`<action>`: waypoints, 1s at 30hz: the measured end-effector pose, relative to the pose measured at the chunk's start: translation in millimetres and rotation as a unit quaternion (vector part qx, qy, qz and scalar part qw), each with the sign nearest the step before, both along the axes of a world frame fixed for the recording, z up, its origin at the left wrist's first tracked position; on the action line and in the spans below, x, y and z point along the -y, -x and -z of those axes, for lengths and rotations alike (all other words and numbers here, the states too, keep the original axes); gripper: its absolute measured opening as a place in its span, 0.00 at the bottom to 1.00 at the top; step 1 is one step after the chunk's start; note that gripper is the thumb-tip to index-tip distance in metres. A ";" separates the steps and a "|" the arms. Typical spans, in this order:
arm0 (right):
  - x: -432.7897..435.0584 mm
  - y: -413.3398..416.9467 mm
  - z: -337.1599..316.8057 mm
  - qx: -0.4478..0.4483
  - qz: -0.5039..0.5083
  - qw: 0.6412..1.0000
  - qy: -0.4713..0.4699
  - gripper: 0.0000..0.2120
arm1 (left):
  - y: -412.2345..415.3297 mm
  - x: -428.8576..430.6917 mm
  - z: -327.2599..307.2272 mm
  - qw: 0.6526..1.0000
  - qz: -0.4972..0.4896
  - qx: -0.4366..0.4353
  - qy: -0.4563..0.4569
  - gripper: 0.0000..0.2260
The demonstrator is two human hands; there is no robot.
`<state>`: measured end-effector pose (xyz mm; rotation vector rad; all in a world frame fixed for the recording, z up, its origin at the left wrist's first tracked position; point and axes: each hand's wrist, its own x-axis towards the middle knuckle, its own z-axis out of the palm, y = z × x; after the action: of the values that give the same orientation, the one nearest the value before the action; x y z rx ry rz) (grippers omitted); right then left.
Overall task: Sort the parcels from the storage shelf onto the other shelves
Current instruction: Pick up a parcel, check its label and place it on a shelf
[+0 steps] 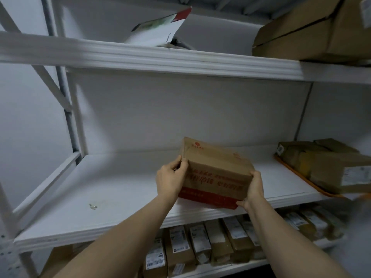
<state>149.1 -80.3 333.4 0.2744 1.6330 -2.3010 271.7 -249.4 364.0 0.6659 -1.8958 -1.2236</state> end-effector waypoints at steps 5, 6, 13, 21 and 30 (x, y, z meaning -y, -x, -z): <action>-43.3 -1.0 -3.8 0.009 0.045 0.999 0.020 0.24 | 19.0 -36.3 -10.6 0.999 0.034 0.000 0.001 0.17; -54.1 -2.4 -4.4 0.010 0.060 0.998 0.027 0.24 | 23.5 -45.8 -12.0 0.999 0.043 0.004 -0.001 0.16; -155.3 -13.8 -14.0 -0.018 0.182 0.978 0.097 0.27 | 63.0 -152.2 -21.3 0.993 0.107 -0.029 -0.036 0.30; -287.6 -22.0 -6.9 -0.034 0.274 0.956 0.099 0.36 | 95.5 -275.4 -32.6 0.982 0.181 0.018 -0.058 0.22; -387.2 -4.6 0.0 -0.052 0.357 0.907 0.216 0.32 | 163.4 -387.7 -48.8 0.939 0.343 -0.002 0.011 0.19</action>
<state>153.7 306.8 333.4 0.7543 1.1105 -3.1856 108.2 138.2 412.8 -0.0415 -2.2143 -1.6081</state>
